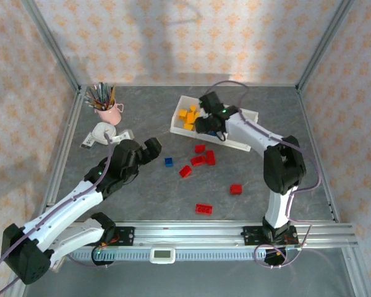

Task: Sort the legos into containers by color
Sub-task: Place the lego in the container, then pick up the lego from the center of the table.

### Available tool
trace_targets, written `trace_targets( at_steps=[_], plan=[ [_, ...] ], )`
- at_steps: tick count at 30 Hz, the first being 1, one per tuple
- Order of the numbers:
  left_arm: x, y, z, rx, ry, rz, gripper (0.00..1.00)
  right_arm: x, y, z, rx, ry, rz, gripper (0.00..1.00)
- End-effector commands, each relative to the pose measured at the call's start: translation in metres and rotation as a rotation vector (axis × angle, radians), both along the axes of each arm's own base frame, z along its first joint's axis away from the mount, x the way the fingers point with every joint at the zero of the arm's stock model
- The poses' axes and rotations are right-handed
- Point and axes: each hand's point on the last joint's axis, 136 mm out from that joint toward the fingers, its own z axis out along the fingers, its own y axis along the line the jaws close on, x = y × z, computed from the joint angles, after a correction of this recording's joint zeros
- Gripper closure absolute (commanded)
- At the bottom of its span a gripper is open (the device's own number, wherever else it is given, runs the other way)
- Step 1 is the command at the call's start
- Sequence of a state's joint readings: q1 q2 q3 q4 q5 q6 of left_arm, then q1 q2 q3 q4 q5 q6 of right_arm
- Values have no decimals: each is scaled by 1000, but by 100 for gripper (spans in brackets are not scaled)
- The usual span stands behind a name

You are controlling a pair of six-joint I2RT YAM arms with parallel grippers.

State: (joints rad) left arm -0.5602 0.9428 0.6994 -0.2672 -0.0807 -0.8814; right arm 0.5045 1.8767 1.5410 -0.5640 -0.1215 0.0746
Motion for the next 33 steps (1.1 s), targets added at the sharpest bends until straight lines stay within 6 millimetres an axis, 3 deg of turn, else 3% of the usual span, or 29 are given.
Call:
trace_targets(
  at_steps=[1, 4, 9, 16, 23, 33],
  plan=[
    [16, -17, 22, -25, -56, -59, 1, 32, -18, 11, 14, -66, -128, 52],
    [24, -25, 21, -19, -51, -80, 1, 53, -32, 6, -11, -83, -183, 52],
    [34, -33, 24, -21, -57, -94, 1, 79, -39, 6, -34, -116, -221, 48],
    [37, -35, 29, -19, -66, -97, 1, 83, -44, 22, -57, -152, -236, 32],
    [33, -31, 28, -29, -67, -89, 1, 57, -39, 41, 7, -166, -208, 30],
    [11, -3, 23, -16, -68, -14, 1, -12, 14, 41, 79, -128, -51, 24]
  ],
)
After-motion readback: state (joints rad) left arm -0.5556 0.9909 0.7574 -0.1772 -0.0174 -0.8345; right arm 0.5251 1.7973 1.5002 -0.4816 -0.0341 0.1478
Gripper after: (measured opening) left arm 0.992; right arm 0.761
